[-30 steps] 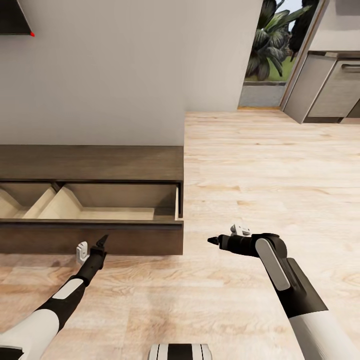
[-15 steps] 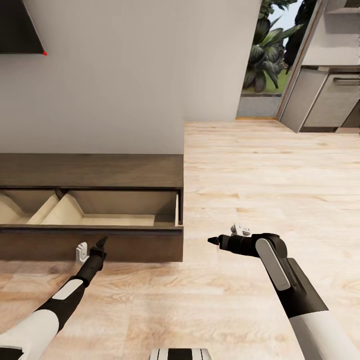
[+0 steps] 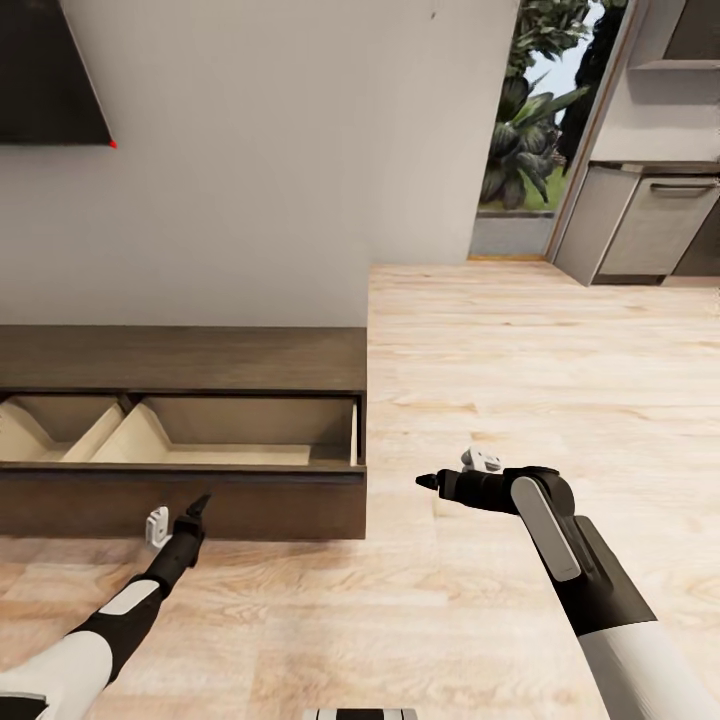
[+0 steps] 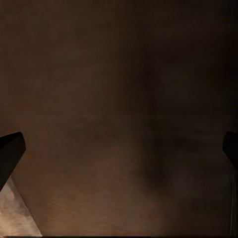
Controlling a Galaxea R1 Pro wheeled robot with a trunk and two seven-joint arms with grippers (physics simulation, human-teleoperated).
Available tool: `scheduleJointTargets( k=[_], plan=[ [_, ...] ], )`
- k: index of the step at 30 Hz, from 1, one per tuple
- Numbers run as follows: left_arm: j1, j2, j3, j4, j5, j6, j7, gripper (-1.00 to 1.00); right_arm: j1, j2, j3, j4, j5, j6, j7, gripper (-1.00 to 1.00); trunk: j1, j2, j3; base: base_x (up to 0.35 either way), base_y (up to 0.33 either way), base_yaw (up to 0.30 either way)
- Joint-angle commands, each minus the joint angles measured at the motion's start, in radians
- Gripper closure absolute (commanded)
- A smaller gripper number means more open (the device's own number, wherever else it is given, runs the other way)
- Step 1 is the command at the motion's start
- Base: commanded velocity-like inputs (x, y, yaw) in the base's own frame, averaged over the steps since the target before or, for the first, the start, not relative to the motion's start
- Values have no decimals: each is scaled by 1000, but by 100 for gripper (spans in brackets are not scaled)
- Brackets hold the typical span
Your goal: Place each of the two pumpkins and all three candles from the living room inside a cabinet in the living room (use any cabinet), then make sure every cabinet is closed, and position the cauldron so it is next to a table in the living room.
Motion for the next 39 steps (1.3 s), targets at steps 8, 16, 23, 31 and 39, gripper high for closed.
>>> scheduleJointTargets(
  k=[8,16,23,31,39],
  plan=[
    [39,8,-6,20,32,4,-6,-100,-1,-1,2,-1,-10,2,-10,-100,-4,2,30,0,0,0],
    [81,12,-6,23,35,1,-6,-100,-1,0,2,-1,-10,2,-10,-100,-7,3,61,0,0,0],
    [129,16,-6,24,33,-7,-3,-100,-1,1,7,-1,-10,2,-9,-100,-10,5,88,0,0,0],
    [153,18,-14,104,27,-62,2,-100,0,3,7,50,-10,2,-49,-100,-14,7,119,0,0,0],
    [154,19,-19,229,-1,-73,-2,-100,3,-1,11,287,-8,-33,-136,-100,-18,9,146,0,0,0]
  ],
)
